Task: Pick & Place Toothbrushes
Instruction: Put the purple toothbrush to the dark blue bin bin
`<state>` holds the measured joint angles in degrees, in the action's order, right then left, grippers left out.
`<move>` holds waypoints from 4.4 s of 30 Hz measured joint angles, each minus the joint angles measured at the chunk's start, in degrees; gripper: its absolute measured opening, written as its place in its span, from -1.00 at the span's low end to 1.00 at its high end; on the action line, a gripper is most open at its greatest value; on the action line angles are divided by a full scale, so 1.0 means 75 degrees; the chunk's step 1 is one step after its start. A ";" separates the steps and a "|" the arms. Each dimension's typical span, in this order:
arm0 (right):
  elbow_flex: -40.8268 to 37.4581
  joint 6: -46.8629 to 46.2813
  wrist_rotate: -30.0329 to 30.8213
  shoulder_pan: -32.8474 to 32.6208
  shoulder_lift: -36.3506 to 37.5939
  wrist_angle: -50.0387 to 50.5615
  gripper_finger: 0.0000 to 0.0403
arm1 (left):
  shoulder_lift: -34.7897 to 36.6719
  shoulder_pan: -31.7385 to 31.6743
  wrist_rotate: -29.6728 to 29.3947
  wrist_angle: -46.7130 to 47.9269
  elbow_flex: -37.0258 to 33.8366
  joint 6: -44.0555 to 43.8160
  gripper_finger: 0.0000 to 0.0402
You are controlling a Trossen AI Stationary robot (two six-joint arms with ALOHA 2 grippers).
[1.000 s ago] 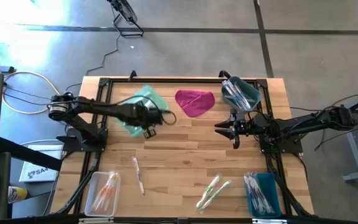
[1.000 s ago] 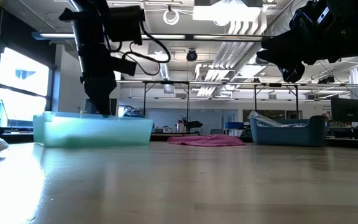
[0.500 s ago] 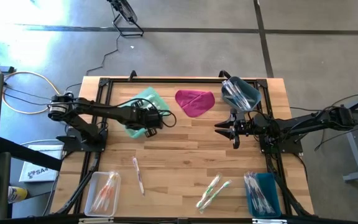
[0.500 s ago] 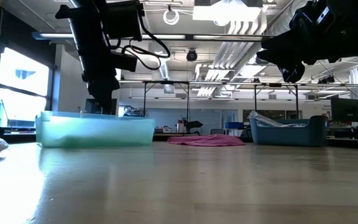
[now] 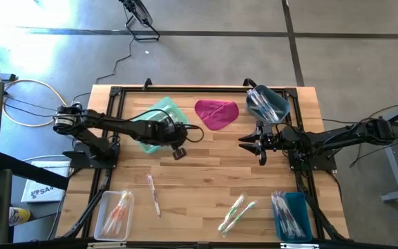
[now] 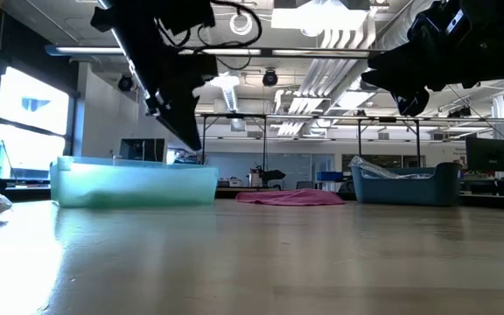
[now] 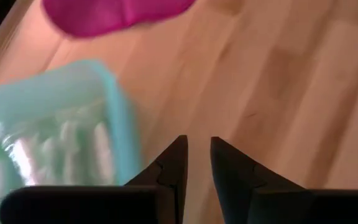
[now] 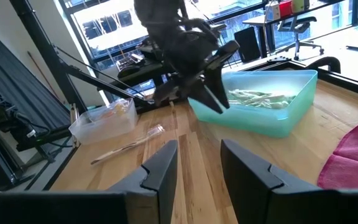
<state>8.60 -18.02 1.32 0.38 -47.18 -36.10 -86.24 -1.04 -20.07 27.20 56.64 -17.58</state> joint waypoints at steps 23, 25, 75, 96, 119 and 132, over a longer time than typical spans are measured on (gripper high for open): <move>0.0000 -0.0100 -0.0052 0.0000 -0.0003 0.0029 -0.42 | 0.0154 0.2187 0.2337 0.1711 0.0003 -0.4015 -0.68; 0.0000 -0.0208 -0.0053 -0.0002 -0.0003 0.0029 -0.42 | 0.0154 0.2410 0.2697 0.1829 0.0003 -0.4643 -0.68; 0.0000 -0.0426 0.0000 0.0000 -0.0003 0.0224 -0.42 | -0.0994 0.4389 0.2036 0.3350 -0.0184 -1.0342 -0.68; 0.0000 -0.0595 -0.0006 -0.0002 -0.0003 0.0219 -0.42 | -0.1391 0.4324 0.1158 0.2800 -0.0178 -1.0036 -0.68; 0.0000 -0.0598 0.0000 0.0000 -0.0003 0.0221 -0.42 | -0.1524 0.4151 -0.0388 -0.0053 -0.0162 -0.6311 -0.68; 0.0000 -0.0595 0.0003 0.0000 -0.0003 0.0221 -0.42 | -0.1521 0.3181 0.1306 0.2374 0.1457 -0.5686 -0.68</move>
<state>8.60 -22.48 1.34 0.38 -47.20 -34.44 -97.65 22.81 -10.27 45.01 67.57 -60.23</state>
